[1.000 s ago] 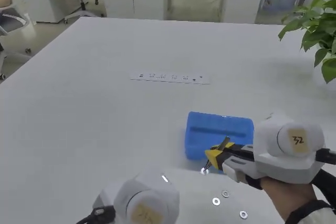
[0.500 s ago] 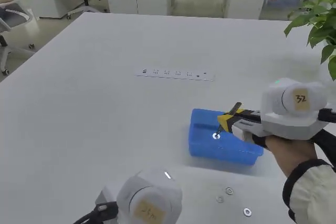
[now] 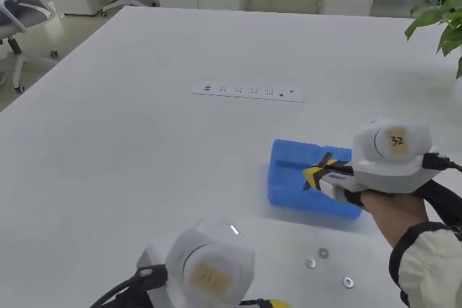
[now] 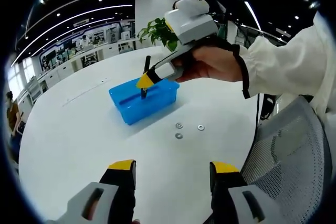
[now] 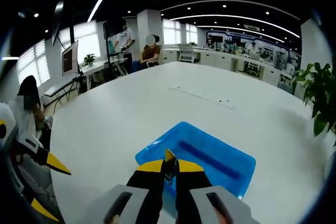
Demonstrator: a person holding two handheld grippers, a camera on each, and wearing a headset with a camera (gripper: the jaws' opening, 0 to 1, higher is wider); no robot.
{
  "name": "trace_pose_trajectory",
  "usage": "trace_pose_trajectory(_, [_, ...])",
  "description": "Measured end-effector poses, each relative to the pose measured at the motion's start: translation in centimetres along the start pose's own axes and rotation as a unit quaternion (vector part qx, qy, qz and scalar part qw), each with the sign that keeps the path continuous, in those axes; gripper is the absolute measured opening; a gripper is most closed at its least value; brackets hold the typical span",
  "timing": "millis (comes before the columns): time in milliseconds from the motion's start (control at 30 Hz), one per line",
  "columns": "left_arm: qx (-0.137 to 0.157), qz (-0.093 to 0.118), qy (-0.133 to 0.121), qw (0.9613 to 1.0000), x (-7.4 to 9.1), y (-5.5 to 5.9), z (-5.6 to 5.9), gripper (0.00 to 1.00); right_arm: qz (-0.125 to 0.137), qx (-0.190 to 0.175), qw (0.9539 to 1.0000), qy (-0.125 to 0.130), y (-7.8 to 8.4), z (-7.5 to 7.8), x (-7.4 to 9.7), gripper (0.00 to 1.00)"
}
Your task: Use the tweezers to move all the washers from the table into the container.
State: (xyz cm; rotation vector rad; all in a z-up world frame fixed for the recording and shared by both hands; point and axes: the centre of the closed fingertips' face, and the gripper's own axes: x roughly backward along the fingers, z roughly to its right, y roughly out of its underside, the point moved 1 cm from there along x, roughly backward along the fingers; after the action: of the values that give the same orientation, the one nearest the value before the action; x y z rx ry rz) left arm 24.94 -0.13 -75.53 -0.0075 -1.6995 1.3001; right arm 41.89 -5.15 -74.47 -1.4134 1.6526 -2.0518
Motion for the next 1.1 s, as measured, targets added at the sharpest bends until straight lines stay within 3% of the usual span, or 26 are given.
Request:
trace_pose_trajectory(400, [0.005, -0.001, -0.003, 1.0000, 0.1, 0.4, -0.3, 0.57, -0.029, 0.005, 0.9996, -0.003, 1.6, -0.4, -1.3, 0.04])
trace_pose_trajectory(667, [0.004, 0.001, -0.002, 1.0000, -0.1, 0.3, -0.4, 0.57, -0.026, -0.006, 0.9996, -0.003, 1.3, -0.3, -1.0, 0.05])
trace_pose_trajectory(900, [0.004, 0.004, -0.004, 1.0000, 0.2, 0.2, -0.3, 0.57, 0.016, -0.012, 0.9998, 0.004, -1.1, -0.5, 1.3, 0.04])
trace_pose_trajectory(1100, [0.003, 0.006, -0.005, 1.0000, 0.5, 0.1, -0.2, 0.57, 0.046, -0.011, 0.9989, 0.000, -2.1, -1.8, 4.5, 0.04])
